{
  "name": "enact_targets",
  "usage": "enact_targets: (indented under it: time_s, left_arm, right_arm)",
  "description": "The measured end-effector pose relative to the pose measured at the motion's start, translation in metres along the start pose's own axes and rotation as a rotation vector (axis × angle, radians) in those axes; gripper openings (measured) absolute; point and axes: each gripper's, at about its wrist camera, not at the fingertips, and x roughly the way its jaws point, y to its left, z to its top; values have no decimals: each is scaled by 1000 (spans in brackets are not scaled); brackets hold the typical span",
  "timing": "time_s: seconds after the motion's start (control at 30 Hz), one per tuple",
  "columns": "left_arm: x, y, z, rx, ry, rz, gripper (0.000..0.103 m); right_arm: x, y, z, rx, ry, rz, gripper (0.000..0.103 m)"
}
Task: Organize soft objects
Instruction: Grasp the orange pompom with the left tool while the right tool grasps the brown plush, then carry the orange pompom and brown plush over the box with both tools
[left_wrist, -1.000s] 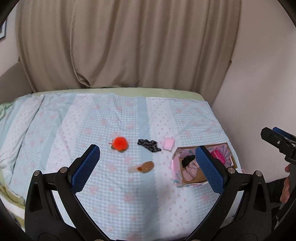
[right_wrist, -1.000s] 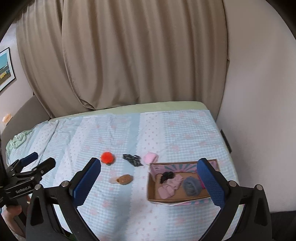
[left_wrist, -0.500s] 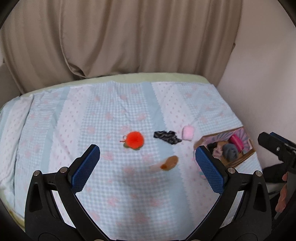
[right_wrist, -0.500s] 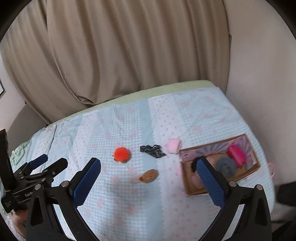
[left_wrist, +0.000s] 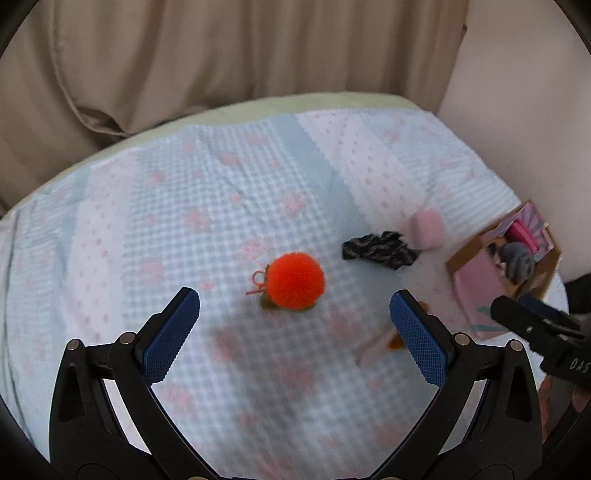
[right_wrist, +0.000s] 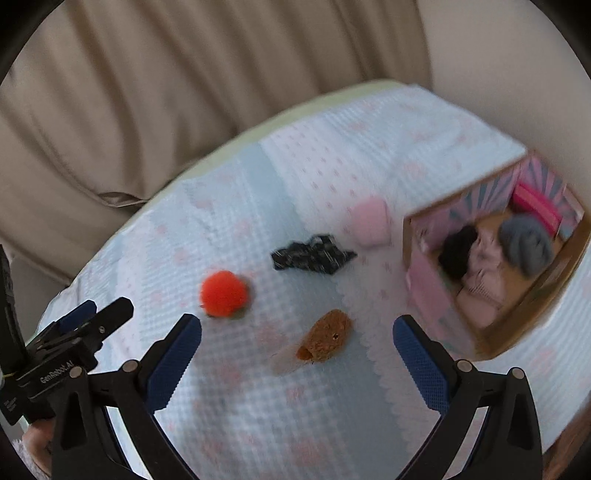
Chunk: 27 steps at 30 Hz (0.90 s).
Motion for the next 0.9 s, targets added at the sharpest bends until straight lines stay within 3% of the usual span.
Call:
enact_targets:
  time_s: [0.23, 0.4, 0.6, 0.73, 0.8, 0.9]
  left_arm:
    - [98, -1, -10, 76, 56, -39, 102]
    - [154, -6, -17, 147, 92, -20, 98]
    - [195, -3, -23, 160, 129, -38, 79]
    - [210, 1, -24, 155, 141, -46, 48]
    - [215, 3, -22, 151, 152, -42, 42]
    - [214, 4, -22, 149, 145, -35, 35]
  right_arm:
    - [81, -14, -23, 92, 53, -38, 103]
    - [121, -20, -37, 150, 84, -54, 88]
    - [147, -32, -45, 242, 97, -74, 70]
    - [149, -35, -48, 255, 82, -96, 60]
    - [148, -35, -49, 250, 83, -108, 48]
    - [146, -39, -49, 262, 84, -105, 42]
